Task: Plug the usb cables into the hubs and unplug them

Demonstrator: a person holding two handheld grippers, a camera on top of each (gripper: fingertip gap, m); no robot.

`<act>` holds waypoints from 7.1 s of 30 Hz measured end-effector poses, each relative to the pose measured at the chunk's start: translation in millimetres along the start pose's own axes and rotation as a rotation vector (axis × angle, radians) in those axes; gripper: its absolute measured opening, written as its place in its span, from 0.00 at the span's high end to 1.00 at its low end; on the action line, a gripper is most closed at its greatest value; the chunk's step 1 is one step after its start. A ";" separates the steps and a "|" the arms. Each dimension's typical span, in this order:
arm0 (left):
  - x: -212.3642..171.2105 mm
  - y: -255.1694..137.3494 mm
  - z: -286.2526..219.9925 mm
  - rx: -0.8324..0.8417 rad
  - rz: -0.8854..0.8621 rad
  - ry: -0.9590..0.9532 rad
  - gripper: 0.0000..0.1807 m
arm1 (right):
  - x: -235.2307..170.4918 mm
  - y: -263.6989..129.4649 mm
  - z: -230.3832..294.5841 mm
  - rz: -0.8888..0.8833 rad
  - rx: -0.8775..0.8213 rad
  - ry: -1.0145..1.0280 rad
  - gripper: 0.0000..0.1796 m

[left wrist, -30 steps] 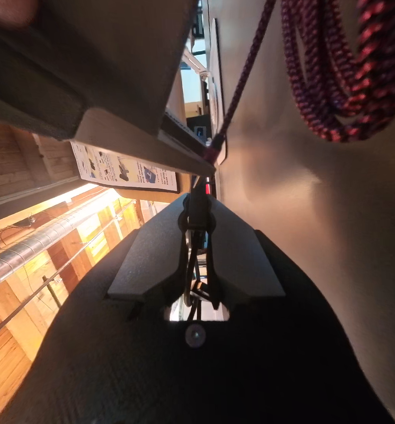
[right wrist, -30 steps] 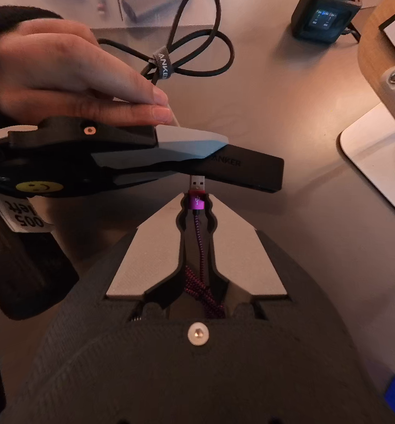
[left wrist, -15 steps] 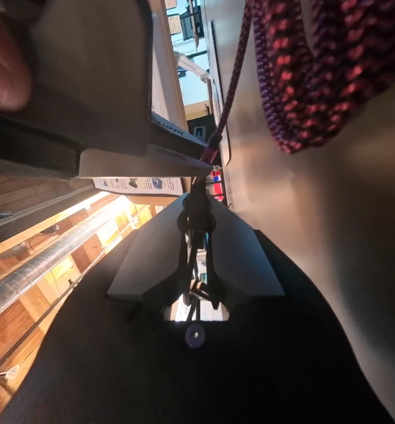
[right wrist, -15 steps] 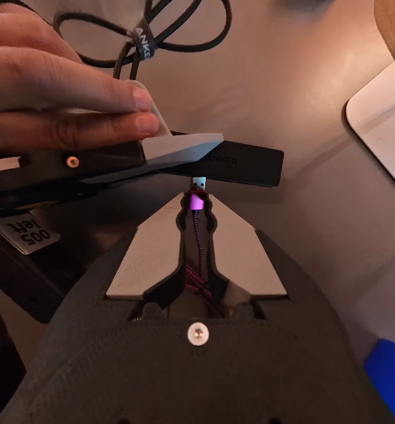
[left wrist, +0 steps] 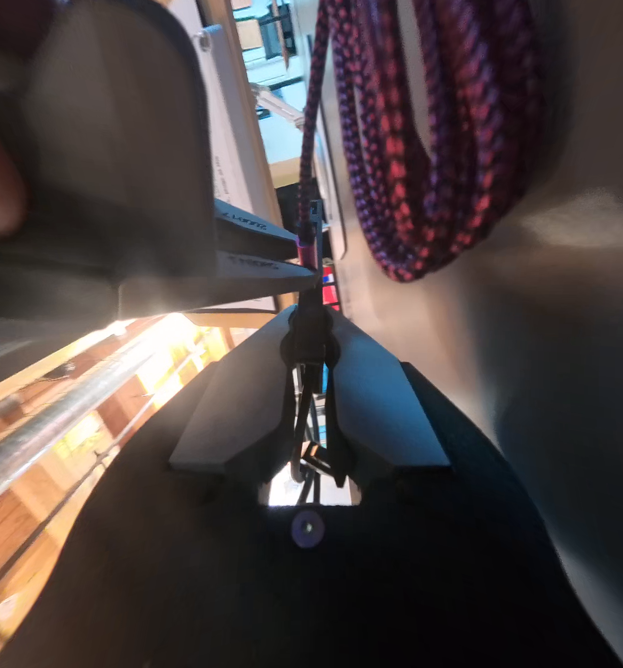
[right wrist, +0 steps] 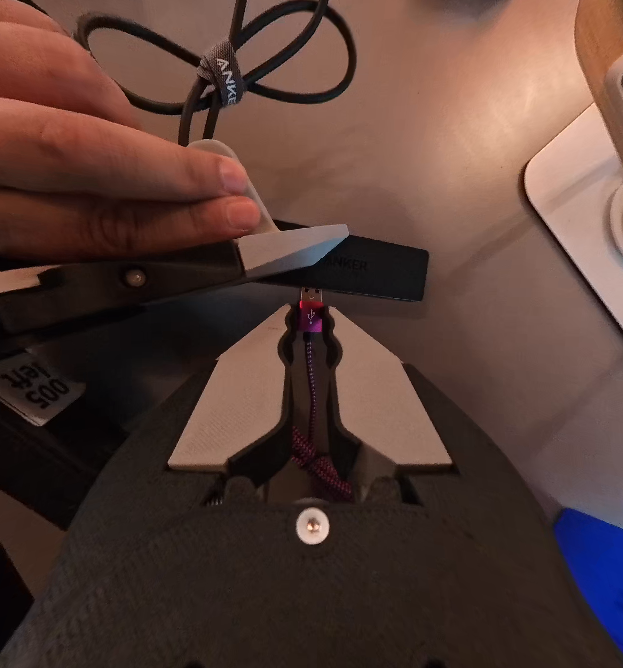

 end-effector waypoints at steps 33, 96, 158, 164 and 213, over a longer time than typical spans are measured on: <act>5.2 -56.9 41.2 -0.487 -0.707 -0.887 0.96 | -0.2 -84.8 -13.7 -0.603 -0.059 -0.380 0.71; 2.8 -48.6 30.5 -0.662 -0.686 -0.989 1.00 | -288.1 -89.2 -233.8 1.003 -0.152 0.047 0.95; 4.5 -46.3 18.8 -0.679 -0.617 -0.934 1.00 | -252.4 -174.3 -240.7 0.285 -0.172 0.376 0.85; 7.4 -47.6 20.7 -0.673 -0.622 -0.940 1.00 | -238.5 -194.2 -175.9 -0.083 0.044 0.273 0.62; 3.1 -41.9 13.5 -0.654 -0.568 -0.898 1.00 | -214.2 -210.1 -289.1 0.137 -0.594 0.543 0.77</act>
Point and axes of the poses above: each gripper's, where its closed fingertips meet, y out along the fingers, x out of its top, z = x × y across the jaws, the point moved 1 cm from there along -y, back along the fingers, and after that the axes turned 10 degrees about z, right-handed, at the moved point
